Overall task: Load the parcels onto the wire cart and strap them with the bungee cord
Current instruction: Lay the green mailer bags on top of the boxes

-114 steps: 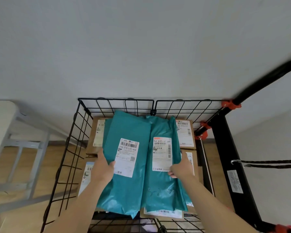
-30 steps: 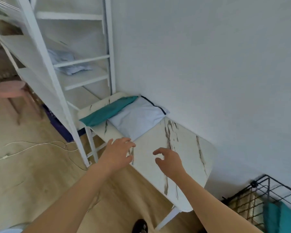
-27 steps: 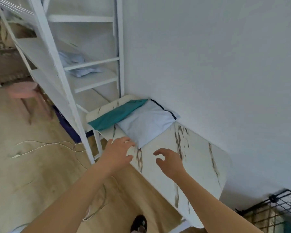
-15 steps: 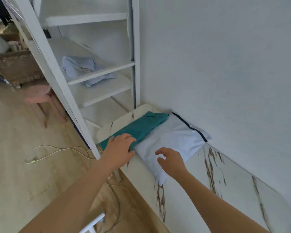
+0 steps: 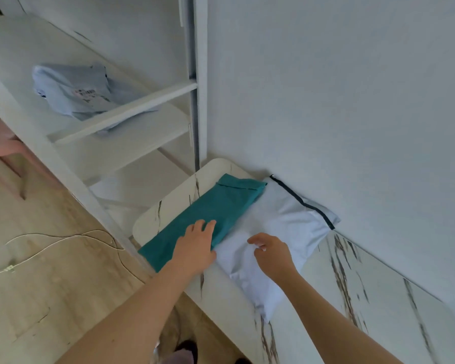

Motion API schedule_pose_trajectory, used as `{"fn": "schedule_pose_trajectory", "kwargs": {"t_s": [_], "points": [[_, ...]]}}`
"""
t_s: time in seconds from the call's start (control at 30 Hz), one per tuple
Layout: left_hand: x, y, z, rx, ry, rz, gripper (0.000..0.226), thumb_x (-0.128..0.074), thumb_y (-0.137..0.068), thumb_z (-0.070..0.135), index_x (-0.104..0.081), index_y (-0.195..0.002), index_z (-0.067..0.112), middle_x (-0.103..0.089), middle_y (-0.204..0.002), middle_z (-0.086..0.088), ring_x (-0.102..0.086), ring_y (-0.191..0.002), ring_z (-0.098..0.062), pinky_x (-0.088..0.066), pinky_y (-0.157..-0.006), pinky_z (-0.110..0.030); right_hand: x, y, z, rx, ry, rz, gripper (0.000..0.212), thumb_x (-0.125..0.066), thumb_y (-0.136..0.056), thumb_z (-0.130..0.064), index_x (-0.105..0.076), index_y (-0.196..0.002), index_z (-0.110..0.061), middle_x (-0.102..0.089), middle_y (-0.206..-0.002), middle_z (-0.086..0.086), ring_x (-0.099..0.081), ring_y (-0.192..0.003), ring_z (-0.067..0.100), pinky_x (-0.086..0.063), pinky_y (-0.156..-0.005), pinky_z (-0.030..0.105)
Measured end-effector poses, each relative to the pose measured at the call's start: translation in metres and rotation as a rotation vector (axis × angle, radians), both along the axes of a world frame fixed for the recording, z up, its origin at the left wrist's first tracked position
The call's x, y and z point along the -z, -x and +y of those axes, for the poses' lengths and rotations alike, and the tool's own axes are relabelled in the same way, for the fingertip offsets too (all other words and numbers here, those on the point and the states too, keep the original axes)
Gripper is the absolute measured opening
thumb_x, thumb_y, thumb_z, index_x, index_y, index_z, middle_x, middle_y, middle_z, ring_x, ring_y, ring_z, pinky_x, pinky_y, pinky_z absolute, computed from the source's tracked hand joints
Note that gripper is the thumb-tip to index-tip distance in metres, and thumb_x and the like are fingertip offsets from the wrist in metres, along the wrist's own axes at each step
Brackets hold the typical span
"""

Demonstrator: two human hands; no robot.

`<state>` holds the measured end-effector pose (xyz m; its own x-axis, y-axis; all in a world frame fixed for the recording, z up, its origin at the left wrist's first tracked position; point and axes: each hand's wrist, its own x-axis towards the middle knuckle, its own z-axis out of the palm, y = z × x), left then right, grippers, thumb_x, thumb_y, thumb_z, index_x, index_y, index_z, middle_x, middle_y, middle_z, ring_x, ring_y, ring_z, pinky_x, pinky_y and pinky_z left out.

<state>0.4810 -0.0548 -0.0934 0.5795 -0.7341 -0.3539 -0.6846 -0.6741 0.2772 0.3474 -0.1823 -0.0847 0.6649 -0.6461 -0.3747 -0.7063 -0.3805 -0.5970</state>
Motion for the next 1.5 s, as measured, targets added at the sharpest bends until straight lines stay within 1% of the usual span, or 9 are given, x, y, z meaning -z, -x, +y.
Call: {"fn": "schedule_pose_trajectory", "kwargs": {"t_s": [0.23,0.43,0.6,0.8,0.97,1.1,1.2,1.33,1.5], "points": [[0.014,-0.025,-0.022,0.072,-0.121,0.012,0.083,-0.058,-0.085,0.031,-0.005,-0.148,0.021,-0.011,-0.152,-0.011,-0.020,-0.137,-0.031,-0.045,-0.095,-0.039,0.008,-0.023,0.001,0.124,-0.007,0.052,0.042,-0.038,-0.089,0.001,-0.064,-0.113,-0.021,-0.064,-0.120,-0.004,-0.060,-0.104,0.014,-0.042,-0.081,0.013],[0.015,-0.039,-0.032,0.135,-0.110,-0.018,0.077,-0.053,-0.089,0.018,-0.005,-0.148,0.016,-0.036,-0.135,-0.014,-0.045,-0.115,-0.028,-0.044,-0.085,-0.033,0.012,-0.033,0.002,0.169,-0.017,0.076,0.040,-0.038,-0.089,-0.001,-0.065,-0.113,-0.019,-0.066,-0.117,-0.004,-0.062,-0.102,0.014,-0.042,-0.079,0.012],[0.000,-0.055,-0.030,0.109,0.035,-0.094,0.045,-0.043,-0.091,0.011,-0.030,-0.133,0.007,-0.054,-0.108,-0.011,-0.051,-0.078,-0.023,-0.036,-0.063,-0.029,0.010,-0.035,0.002,0.167,-0.017,0.085,0.038,-0.040,-0.089,0.000,-0.067,-0.109,-0.018,-0.068,-0.114,-0.003,-0.062,-0.103,0.013,-0.041,-0.079,0.010],[-0.038,-0.080,-0.031,-0.085,0.241,-0.159,0.022,-0.041,-0.090,0.012,-0.043,-0.112,0.011,-0.054,-0.077,-0.006,-0.052,-0.071,-0.030,-0.035,-0.060,-0.032,-0.007,-0.043,0.000,0.168,-0.005,0.041,0.035,-0.043,-0.088,-0.002,-0.068,-0.108,-0.019,-0.069,-0.110,-0.001,-0.063,-0.101,0.014,-0.044,-0.079,0.014],[-0.064,-0.093,-0.030,-0.195,0.416,-0.161,0.017,-0.041,-0.089,0.012,-0.049,-0.104,0.014,-0.052,-0.071,0.000,-0.052,-0.068,-0.025,-0.034,-0.058,-0.030,-0.031,-0.051,-0.005,0.170,0.015,-0.046,0.034,-0.043,-0.089,-0.006,-0.066,-0.111,-0.020,-0.068,-0.110,0.002,-0.059,-0.089,0.013,-0.046,-0.077,0.018],[-0.085,-0.091,-0.031,-0.312,0.580,0.004,0.012,-0.042,-0.089,0.012,-0.050,-0.095,0.019,-0.053,-0.074,0.002,-0.051,-0.071,-0.022,-0.033,-0.059,-0.029,-0.046,-0.049,-0.010,0.192,0.044,-0.094,0.036,-0.042,-0.089,-0.007,-0.064,-0.113,-0.020,-0.067,-0.108,0.003,-0.056,-0.084,0.014,-0.047,-0.072,0.022],[-0.096,-0.085,-0.037,-0.385,0.705,0.206,0.011,-0.042,-0.086,0.006,-0.052,-0.085,0.010,-0.052,-0.072,-0.001,-0.049,-0.069,-0.022,-0.032,-0.056,-0.030,-0.053,-0.043,-0.010,0.223,0.027,-0.123,0.036,-0.045,-0.089,-0.009,-0.060,-0.120,-0.020,-0.066,-0.110,0.003,-0.059,-0.088,0.016,-0.051,-0.077,0.026],[-0.107,-0.074,-0.044,-0.443,0.801,0.401,0.021,-0.040,-0.080,-0.003,-0.040,-0.064,0.011,-0.042,-0.063,-0.003,-0.039,-0.062,-0.020,-0.028,-0.057,-0.031,-0.063,-0.032,-0.013,0.255,-0.010,-0.176,0.039,-0.057,-0.090,-0.021,-0.053,-0.129,-0.018,-0.065,-0.109,0.002,-0.058,-0.093,0.014,-0.049,-0.082,0.026],[-0.115,-0.052,-0.060,-0.431,0.818,0.566,0.013,-0.040,-0.077,-0.005,-0.049,-0.078,0.004,-0.045,-0.069,-0.007,-0.042,-0.067,-0.022,-0.031,-0.059,-0.032,-0.089,-0.011,-0.015,0.424,-0.472,-0.388,0.032,-0.050,-0.096,-0.031,-0.055,-0.122,-0.013,-0.065,-0.100,0.006,-0.057,-0.061,0.016,-0.047,-0.055,0.022]]}}
